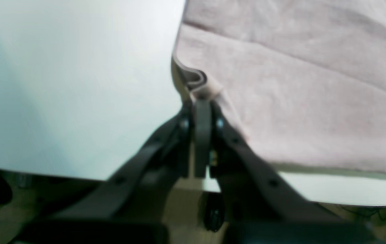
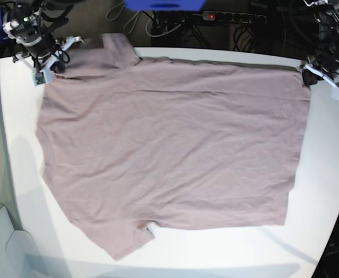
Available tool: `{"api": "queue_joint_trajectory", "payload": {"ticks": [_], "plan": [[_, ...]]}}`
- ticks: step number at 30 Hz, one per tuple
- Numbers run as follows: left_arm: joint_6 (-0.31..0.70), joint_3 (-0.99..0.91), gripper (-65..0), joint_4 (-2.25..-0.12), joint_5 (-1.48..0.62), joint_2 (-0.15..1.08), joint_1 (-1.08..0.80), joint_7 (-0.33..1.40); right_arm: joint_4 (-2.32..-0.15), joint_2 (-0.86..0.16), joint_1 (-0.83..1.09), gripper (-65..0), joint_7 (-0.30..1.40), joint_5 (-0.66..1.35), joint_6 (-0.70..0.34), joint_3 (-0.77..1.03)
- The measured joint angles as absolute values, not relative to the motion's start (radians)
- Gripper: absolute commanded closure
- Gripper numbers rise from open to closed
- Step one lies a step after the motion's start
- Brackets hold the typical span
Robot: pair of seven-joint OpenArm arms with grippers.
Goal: Layout the t-shirt on the table in an organized manner, then fold the t-shirt properly
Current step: 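Grasp the side edge of the t-shirt with both grippers, then lift the held edge with both grippers and fold it across the shirt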
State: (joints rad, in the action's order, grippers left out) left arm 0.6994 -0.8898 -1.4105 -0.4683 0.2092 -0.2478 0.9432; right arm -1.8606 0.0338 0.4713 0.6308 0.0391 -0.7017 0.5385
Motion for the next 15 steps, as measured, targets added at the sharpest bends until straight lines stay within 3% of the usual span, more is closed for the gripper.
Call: {"api": "queue_joint_trajectory", "payload": {"ticks": [15], "plan": [[0.699,-0.894,-0.1,-1.676,-0.454,0.131,-0.081,1.147,-1.891,-0.002,0.344,0.0,0.633,0.041,-0.703,0.535]]}}
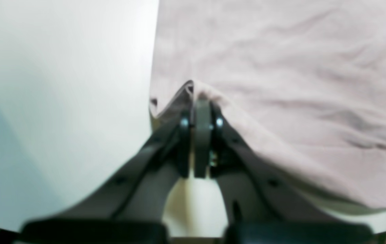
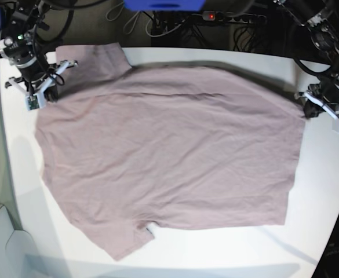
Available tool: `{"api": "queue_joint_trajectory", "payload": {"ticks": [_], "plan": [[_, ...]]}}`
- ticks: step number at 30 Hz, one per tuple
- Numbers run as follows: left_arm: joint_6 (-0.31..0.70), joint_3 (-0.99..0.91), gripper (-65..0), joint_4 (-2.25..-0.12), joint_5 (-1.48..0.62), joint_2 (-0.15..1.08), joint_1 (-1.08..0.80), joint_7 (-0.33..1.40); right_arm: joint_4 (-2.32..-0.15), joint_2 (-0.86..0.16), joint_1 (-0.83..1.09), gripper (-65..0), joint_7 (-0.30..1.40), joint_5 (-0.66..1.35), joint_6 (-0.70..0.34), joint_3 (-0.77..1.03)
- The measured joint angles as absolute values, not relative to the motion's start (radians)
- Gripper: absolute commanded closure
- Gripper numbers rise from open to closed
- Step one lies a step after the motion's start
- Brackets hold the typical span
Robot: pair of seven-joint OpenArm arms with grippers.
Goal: Layout the t-shirt on the table in an organized manner, then fold the t-shirt properly
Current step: 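Lift the held edge with both grippers and fold it across the shirt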
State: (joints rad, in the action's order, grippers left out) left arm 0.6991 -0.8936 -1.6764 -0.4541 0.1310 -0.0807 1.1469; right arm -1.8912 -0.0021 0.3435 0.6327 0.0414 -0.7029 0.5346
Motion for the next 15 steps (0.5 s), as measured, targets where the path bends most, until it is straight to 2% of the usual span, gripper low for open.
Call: {"api": "queue_joint_trajectory", "payload": {"ticks": [15], "plan": [[0.699,-0.894,-0.1,-1.671,-0.448,0.130,0.055,1.150,-1.861,-0.041,0.173,0.0,0.636,0.038,-0.702,0.537]]}}
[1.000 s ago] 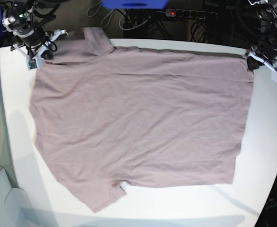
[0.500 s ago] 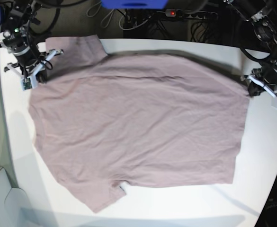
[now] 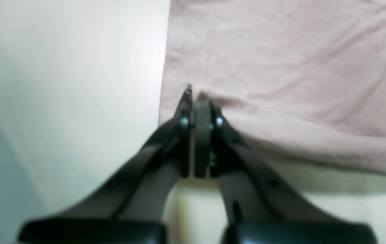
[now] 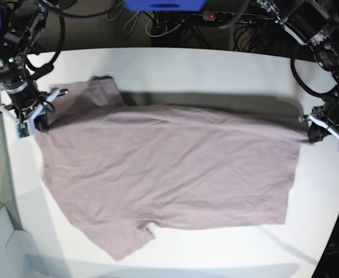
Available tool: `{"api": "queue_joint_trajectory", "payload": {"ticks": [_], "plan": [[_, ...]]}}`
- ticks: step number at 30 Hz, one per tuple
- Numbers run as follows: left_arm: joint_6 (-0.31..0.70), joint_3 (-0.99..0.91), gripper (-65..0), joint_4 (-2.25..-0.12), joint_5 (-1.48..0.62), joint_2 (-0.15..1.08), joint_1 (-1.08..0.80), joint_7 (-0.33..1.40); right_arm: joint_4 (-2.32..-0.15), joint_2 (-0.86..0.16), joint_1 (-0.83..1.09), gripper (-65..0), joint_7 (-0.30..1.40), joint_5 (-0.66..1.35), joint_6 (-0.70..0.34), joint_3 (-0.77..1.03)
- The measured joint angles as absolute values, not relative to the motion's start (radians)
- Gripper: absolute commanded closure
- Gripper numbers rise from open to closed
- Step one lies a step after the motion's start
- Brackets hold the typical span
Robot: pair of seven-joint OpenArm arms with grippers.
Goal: Layout the t-shirt on the table in an organized manner, then fold the t-shirt properly
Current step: 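Lift the held edge with both grippers and fold it across the shirt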
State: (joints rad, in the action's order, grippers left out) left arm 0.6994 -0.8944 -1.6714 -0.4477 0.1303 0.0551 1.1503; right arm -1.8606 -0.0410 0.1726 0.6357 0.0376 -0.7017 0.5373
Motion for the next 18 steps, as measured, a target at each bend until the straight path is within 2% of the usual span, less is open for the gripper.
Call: {"api": "queue_joint_trajectory", "payload": {"ticks": [9,18], "plan": [[0.699,-0.897,-0.1,-1.539,-0.442,0.136,0.059,1.148,-1.735,-0.074,0.045,0.0,0.636,0.033,-0.701,0.516],[0.700,-0.897,-0.2,-1.533,-0.447,0.160,0.074,1.111,-1.725,-0.096,-0.019,0.0,0.636,0.035,-0.702,0.461]]}}
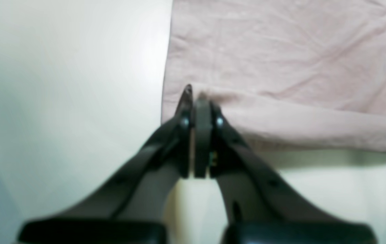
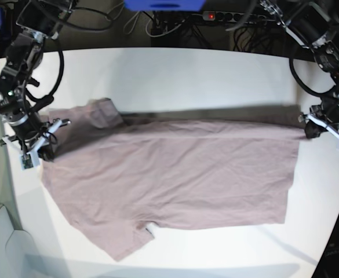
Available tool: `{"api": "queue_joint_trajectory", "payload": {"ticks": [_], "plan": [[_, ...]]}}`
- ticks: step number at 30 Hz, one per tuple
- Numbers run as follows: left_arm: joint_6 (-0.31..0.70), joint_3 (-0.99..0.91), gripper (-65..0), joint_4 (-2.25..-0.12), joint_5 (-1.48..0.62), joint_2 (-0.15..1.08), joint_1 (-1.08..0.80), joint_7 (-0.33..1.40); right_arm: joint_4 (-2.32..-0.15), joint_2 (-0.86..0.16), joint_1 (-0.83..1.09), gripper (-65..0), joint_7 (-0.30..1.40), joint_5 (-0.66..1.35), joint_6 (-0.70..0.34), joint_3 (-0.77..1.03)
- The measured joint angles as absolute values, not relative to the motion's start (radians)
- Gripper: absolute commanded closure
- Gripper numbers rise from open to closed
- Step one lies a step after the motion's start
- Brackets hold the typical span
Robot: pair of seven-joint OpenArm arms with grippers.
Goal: Layout the t-shirt on the table in an organized manner, then fold the t-shirt properly
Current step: 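Lift the held edge with both grippers and fold it across the shirt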
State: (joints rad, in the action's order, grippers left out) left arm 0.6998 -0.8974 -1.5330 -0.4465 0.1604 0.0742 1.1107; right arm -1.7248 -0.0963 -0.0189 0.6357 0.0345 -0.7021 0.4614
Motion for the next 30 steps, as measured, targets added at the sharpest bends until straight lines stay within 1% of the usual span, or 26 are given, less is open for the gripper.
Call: {"api": "queue_joint_trajectory", "payload": {"ticks": [5,10,16,21,26,30], "plan": [[0.699,-0.899,-0.2,-1.525,-0.447,0.181,0.118,1.098,-1.720,-0.096,-0.037,0.0,0.642,0.033,-0.702,0.461],[0.700,-0.895,-0.2,-1.424,-0.442,0.186,0.196,1.100,-1.632,-0.097,-0.091,0.0,0.632,0.039,-0.702,0.459],[0.699,-0.896,-0.2,-1.356,-0.445,0.218,0.239,1.099,-1.609,-0.097,-0.091,0.0,0.633,0.034,-0.702,0.459],[0.699,-0.894,-0.3,-1.324,-0.443,0.213,0.255,1.097,-1.609,-0.097,-0.106,0.0,0.634,0.034,-0.702,0.422],[0.699,-0.843,-0.3,-1.282,-0.439,0.218,0.252,1.016,-1.605,-0.097,-0.109,0.0,0.632,0.034,-0.702,0.423],[0.699,-0.821,-0.4,-1.252,-0.443,0.213,0.253,1.005,-1.526,-0.097,-0.116,0.0,0.627,0.034,-0.702,0.422]]}}
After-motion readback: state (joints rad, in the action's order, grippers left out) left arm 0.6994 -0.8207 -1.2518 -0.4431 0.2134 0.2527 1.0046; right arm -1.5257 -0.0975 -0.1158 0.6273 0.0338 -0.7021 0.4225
